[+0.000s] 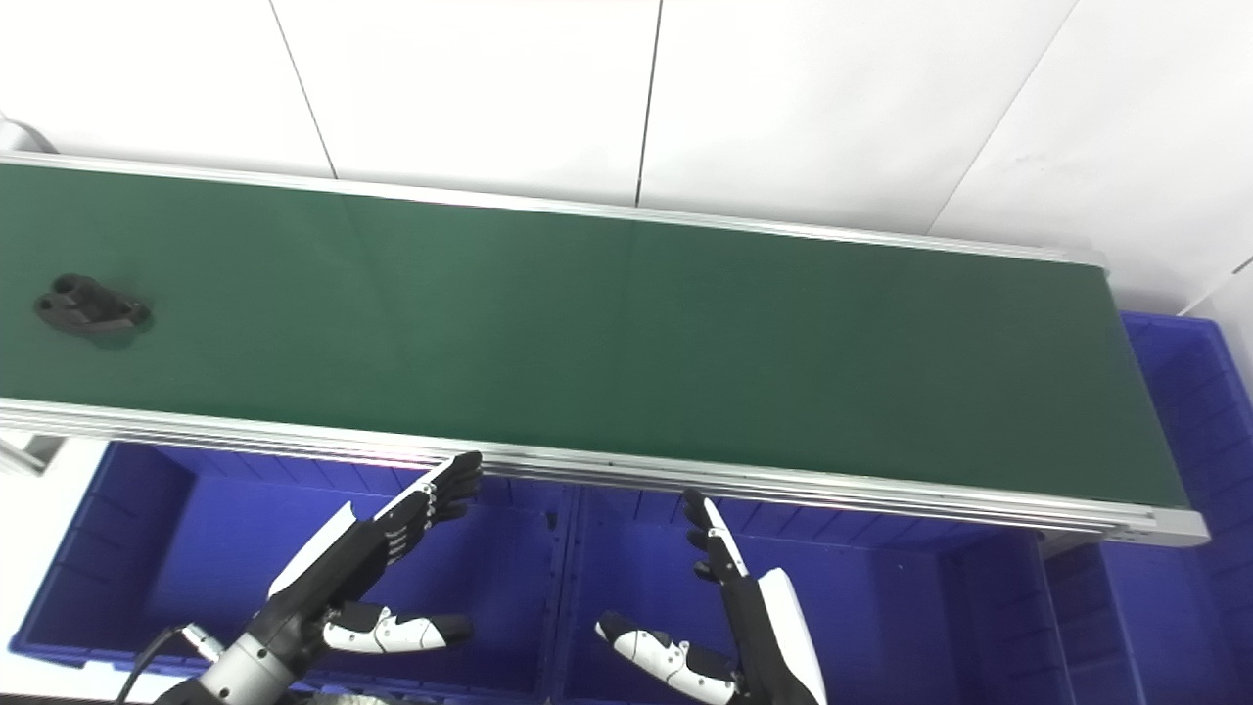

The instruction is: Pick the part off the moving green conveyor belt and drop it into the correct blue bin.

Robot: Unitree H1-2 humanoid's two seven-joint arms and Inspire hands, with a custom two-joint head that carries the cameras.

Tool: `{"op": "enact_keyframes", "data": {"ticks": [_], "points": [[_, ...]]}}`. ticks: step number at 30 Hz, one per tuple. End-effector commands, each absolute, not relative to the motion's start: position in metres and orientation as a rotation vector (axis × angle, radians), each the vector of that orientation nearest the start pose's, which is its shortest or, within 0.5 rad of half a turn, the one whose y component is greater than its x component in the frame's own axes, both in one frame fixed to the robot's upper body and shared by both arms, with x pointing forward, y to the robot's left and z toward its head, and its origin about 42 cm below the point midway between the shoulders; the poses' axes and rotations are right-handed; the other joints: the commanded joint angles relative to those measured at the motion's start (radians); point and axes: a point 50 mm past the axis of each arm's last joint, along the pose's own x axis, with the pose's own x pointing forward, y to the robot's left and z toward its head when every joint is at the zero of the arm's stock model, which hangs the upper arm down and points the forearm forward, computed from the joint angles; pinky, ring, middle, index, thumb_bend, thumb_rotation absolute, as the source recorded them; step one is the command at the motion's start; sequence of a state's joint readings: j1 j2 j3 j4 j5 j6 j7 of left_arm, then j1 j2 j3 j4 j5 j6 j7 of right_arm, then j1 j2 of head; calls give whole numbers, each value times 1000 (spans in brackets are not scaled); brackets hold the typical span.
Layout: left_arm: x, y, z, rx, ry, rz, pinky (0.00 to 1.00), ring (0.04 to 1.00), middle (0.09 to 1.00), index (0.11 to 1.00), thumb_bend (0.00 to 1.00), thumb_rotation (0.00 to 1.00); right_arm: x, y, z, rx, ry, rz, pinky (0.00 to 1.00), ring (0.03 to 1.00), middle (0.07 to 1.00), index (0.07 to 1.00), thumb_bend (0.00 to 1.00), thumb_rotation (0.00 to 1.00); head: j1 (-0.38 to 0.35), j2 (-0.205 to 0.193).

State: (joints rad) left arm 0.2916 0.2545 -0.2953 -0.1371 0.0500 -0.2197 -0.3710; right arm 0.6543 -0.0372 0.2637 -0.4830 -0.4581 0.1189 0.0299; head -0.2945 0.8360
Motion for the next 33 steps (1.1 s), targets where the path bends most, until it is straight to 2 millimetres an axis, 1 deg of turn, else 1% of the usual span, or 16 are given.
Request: {"op": "enact_keyframes", "data": {"ticks": [1,3,5,6,7,8,9,10,11,12,14,15,17,23,29,33], "points": [[168,202,79,219,-57,-664,922,950,974,967,738,324,78,-180,114,-393,213,104,837,911,940,966,693,429,0,1],[168,202,79,217,-57,-666,925,952,976,967,737,319,78,-181,113,-396,213,107,831,905,936,965,692,432,3,-2],[168,201,78,214,-56,-669,926,953,977,968,739,323,78,-181,112,-397,218,108,844,911,937,966,694,435,25,-17],[167,200,77,218,-50,-670,927,954,977,968,739,324,77,-183,111,-397,219,111,847,912,937,967,694,436,64,-35],[167,200,76,222,-46,-670,925,953,976,968,744,331,76,-183,110,-398,220,112,845,913,939,968,692,436,64,-35],[166,198,75,225,-42,-674,922,949,972,969,755,344,75,-184,109,-401,219,113,845,915,942,966,688,427,111,-57],[165,197,74,226,-39,-676,920,947,971,969,762,352,74,-185,108,-403,219,113,845,917,944,964,685,419,122,-62],[164,195,73,232,-42,-680,919,946,970,969,765,355,73,-187,107,-408,220,112,845,917,945,963,683,416,172,-84],[163,194,72,237,-44,-682,900,940,965,966,770,366,72,-188,106,-412,221,112,831,913,944,960,677,404,182,-89],[162,191,70,243,-46,-680,899,939,964,966,770,367,71,-190,105,-409,222,112,830,913,944,960,677,403,229,-116],[161,187,66,250,-50,-675,809,875,912,956,774,363,69,-193,102,-401,217,111,830,916,943,966,660,363,257,-137],[160,185,65,252,-51,-674,799,866,905,952,774,360,68,-194,101,-399,215,111,832,918,943,969,655,356,257,-137],[159,183,62,266,-42,-673,799,864,909,949,777,350,68,-197,96,-389,210,108,843,923,944,971,652,349,291,-173],[160,178,56,256,-54,-677,849,902,936,939,776,299,67,-201,90,-391,218,111,867,931,949,977,629,306,318,-211],[160,177,52,255,-60,-678,813,883,928,933,790,282,68,-202,88,-391,218,112,891,932,942,972,615,275,318,-224],[160,178,52,278,-53,-679,809,878,925,933,807,316,68,-202,87,-396,214,117,892,930,941,972,610,270,307,-228]]}}
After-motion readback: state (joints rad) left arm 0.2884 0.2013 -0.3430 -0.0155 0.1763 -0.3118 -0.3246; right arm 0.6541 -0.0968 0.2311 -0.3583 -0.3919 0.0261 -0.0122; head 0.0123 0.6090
